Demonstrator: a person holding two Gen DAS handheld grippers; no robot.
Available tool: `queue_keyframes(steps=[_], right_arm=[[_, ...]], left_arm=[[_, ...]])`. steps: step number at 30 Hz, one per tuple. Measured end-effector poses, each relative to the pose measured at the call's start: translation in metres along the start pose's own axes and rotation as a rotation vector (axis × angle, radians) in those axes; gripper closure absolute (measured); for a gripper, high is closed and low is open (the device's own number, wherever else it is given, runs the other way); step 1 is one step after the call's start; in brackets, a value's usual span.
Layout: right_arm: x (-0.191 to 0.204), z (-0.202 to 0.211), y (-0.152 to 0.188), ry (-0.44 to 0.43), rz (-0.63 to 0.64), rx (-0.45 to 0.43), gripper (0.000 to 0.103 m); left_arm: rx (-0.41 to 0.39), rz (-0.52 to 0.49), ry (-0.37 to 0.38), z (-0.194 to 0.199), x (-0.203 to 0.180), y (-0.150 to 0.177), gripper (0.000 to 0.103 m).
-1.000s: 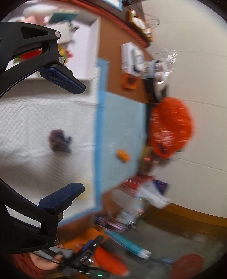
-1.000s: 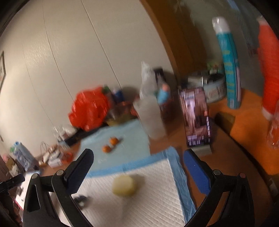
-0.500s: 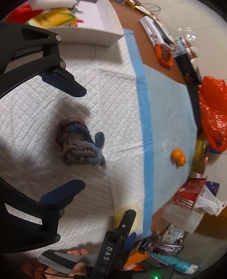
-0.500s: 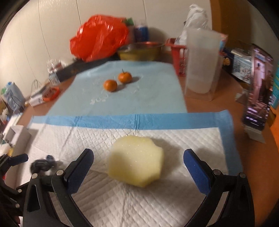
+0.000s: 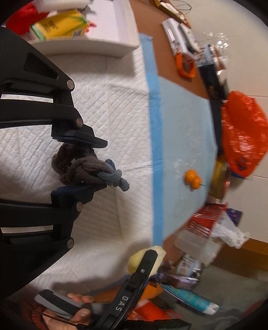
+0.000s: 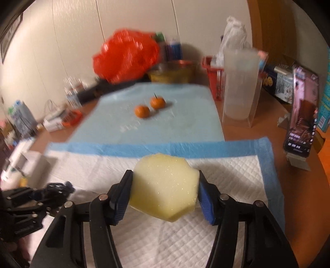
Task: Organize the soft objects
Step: 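Grasp the grey knotted rope with the left gripper while the right gripper grasps the yellow octagonal sponge, then carry the grey rope in the left gripper over the tray while the right gripper carries the yellow sponge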
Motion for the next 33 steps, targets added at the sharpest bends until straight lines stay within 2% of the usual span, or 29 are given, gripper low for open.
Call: queue_keyframes(steps=[8, 14, 19, 33], right_arm=[[0.047, 0.07, -0.035, -0.167, -0.059, -0.156, 0.044], [0.082, 0.11, -0.042, -0.26, -0.037, -0.219, 0.044], [0.104, 0.128, -0.038, -0.296, -0.009, -0.242, 0.044], [0.151, 0.153, -0.031, -0.339, 0.021, -0.282, 0.044]], left_arm=[[-0.185, 0.041, 0.05, 0.087, -0.004, -0.034, 0.071], [-0.289, 0.091, 0.069, 0.143, 0.005, -0.046, 0.071], [-0.337, 0.116, 0.064, 0.174, 0.016, -0.042, 0.071], [-0.398, 0.159, 0.04, 0.228, 0.054, -0.023, 0.071]])
Point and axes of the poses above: each gripper's, at about its wrist camera, not at the fingertips, and z roughly against the way its jaws point, x to its left, y to its underside, the point moved 6 cm from there along -z, roughly the way its jaws point, and after that the axes turned 7 degrees about -x, right-handed, at the moved point
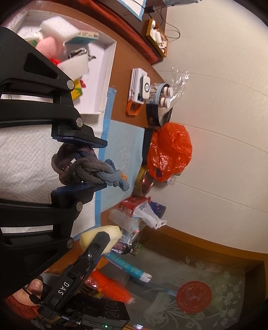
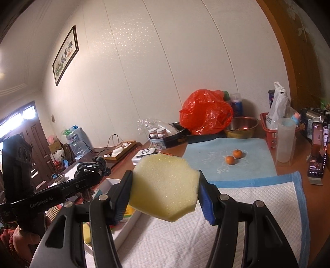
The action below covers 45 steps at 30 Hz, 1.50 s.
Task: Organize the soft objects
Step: 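Carry the grey rope in the left gripper over the tray while the right gripper carries the yellow sponge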
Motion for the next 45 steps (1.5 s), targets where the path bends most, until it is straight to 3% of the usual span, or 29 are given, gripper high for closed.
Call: queue_keyframes(steps=[14, 38, 45], right_arm=[[0.035, -0.015, 0.004, -0.043, 0.019, 0.006, 0.044], [0.082, -0.034, 0.014, -0.104, 0.042, 0.035, 0.044], [0.091, -0.044, 0.017, -0.118, 0.038, 0.047, 0.044]], left_arm=[[-0.044, 0.039, -0.048, 0.034, 0.043, -0.007, 0.071], [-0.058, 0.074, -0.1, 0.058, 0.088, -0.01, 0.071], [-0.069, 0.099, -0.147, 0.066, 0.115, -0.014, 0.071]])
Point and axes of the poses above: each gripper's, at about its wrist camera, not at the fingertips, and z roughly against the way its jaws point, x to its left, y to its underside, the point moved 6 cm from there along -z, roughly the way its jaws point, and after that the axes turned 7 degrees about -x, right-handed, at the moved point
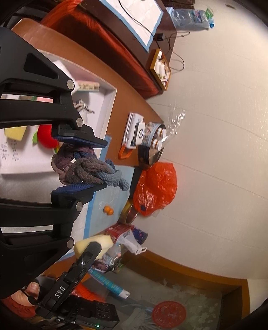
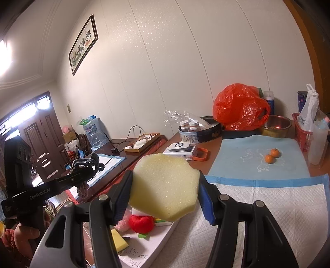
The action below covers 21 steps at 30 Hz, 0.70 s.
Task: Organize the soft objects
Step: 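Carry the grey rope in the left gripper over the tray while the right gripper carries the yellow sponge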
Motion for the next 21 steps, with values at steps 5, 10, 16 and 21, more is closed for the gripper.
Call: queue_keyframes(steps=[5, 10, 16, 21], right_arm=[[0.007, -0.009, 0.003, -0.012, 0.005, 0.01, 0.044], [0.018, -0.021, 0.009, -0.029, 0.01, 0.033, 0.044], [0.03, -0.034, 0.015, -0.044, 0.02, 0.056, 0.044], [0.042, -0.046, 0.024, -0.058, 0.026, 0.083, 0.044]], left_arm=[[-0.009, 0.017, -0.04, 0.003, 0.024, -0.004, 0.071], [0.005, 0.029, -0.066, 0.0, 0.043, -0.002, 0.071], [0.034, 0.027, -0.083, -0.01, 0.058, 0.0, 0.071], [0.051, 0.026, -0.083, -0.018, 0.071, -0.001, 0.071]])
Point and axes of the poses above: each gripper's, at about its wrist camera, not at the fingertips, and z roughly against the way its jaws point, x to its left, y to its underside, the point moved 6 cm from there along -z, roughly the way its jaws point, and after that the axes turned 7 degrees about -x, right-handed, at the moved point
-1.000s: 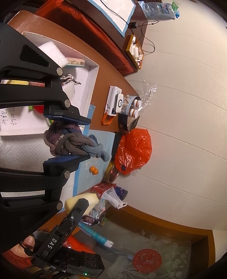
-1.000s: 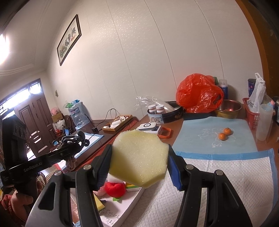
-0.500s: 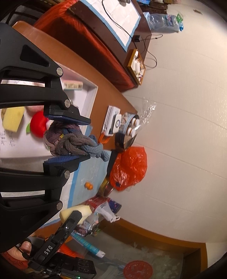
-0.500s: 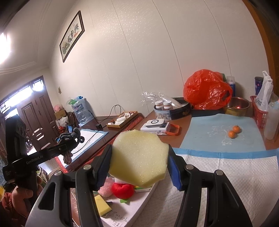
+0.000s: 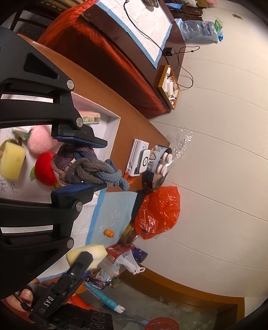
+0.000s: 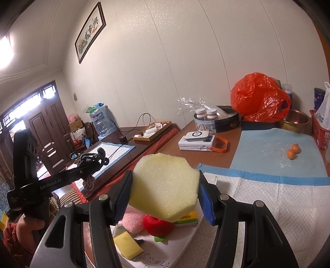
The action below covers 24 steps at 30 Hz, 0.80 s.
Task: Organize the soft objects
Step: 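Carry the grey rope in the left gripper over the tray while the right gripper carries the yellow sponge, then release the grey rope into the tray with the left gripper while the right gripper releases the yellow sponge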
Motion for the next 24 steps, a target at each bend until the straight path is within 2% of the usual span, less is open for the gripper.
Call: queue_keyframes(steps=[12, 17, 24], right_arm=[[0.023, -0.031, 0.024, -0.027, 0.016, 0.082, 0.043], [0.031, -0.046, 0.039, -0.034, 0.009, 0.133, 0.043], [0.051, -0.054, 0.047, -0.034, 0.05, 0.149, 0.043]], left_arm=[[0.053, -0.044, 0.029, -0.04, 0.02, -0.012, 0.071], [0.084, -0.056, 0.078, -0.065, 0.022, -0.021, 0.071], [0.172, -0.083, 0.132, -0.096, 0.019, -0.004, 0.071]])
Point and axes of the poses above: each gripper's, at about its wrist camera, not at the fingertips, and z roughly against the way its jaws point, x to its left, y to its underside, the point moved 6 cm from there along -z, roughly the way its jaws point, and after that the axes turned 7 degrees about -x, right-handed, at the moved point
